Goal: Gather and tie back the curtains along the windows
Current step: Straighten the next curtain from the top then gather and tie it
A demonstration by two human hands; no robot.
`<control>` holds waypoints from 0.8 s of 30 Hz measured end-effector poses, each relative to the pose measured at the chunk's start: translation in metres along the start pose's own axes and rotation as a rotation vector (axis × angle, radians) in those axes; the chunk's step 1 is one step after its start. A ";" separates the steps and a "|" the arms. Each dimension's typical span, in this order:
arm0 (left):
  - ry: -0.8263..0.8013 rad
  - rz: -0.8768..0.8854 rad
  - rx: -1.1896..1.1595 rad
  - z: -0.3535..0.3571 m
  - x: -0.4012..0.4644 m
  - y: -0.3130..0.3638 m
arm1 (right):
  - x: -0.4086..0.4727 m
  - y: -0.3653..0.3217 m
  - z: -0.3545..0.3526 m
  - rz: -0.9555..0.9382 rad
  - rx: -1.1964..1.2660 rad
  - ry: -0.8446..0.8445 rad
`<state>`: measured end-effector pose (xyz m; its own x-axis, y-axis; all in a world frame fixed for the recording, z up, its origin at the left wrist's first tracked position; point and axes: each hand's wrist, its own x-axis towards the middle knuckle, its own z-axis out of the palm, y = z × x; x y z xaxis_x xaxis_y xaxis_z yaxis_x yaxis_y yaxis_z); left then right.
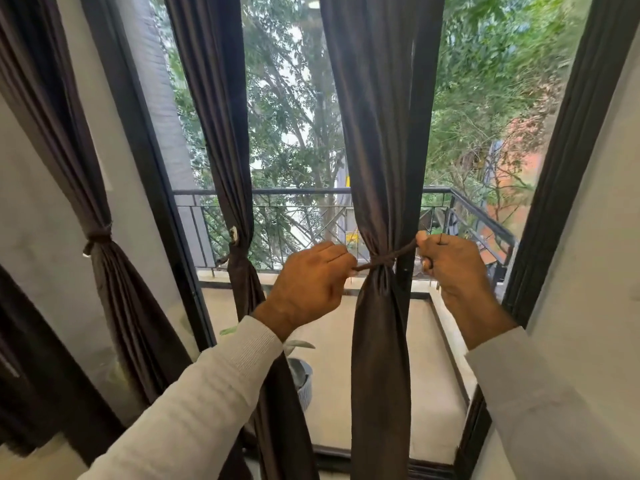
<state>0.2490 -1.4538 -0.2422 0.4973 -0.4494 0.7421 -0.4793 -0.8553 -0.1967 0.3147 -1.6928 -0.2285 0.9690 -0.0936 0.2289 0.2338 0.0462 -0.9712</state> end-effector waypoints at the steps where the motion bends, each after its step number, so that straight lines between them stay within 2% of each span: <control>1: 0.005 -0.011 -0.014 0.001 0.001 -0.006 | 0.000 -0.001 0.002 0.000 -0.014 0.023; 9: -0.036 -0.117 -0.228 0.024 -0.014 -0.044 | -0.007 0.022 0.024 -0.154 -0.234 0.057; 14: -0.123 -0.066 -0.335 0.050 -0.033 -0.041 | -0.016 0.038 0.052 -0.157 -0.194 0.109; 17: -0.120 -0.069 -0.407 0.056 -0.033 -0.049 | -0.020 0.040 0.058 -0.168 -0.243 0.169; 24: -0.091 -0.218 -0.607 0.063 -0.054 -0.048 | -0.051 0.075 0.070 -0.100 -0.235 0.316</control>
<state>0.2906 -1.4040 -0.3133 0.6760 -0.3245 0.6616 -0.6703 -0.6437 0.3692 0.2889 -1.6150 -0.3088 0.8612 -0.3889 0.3273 0.2657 -0.2044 -0.9421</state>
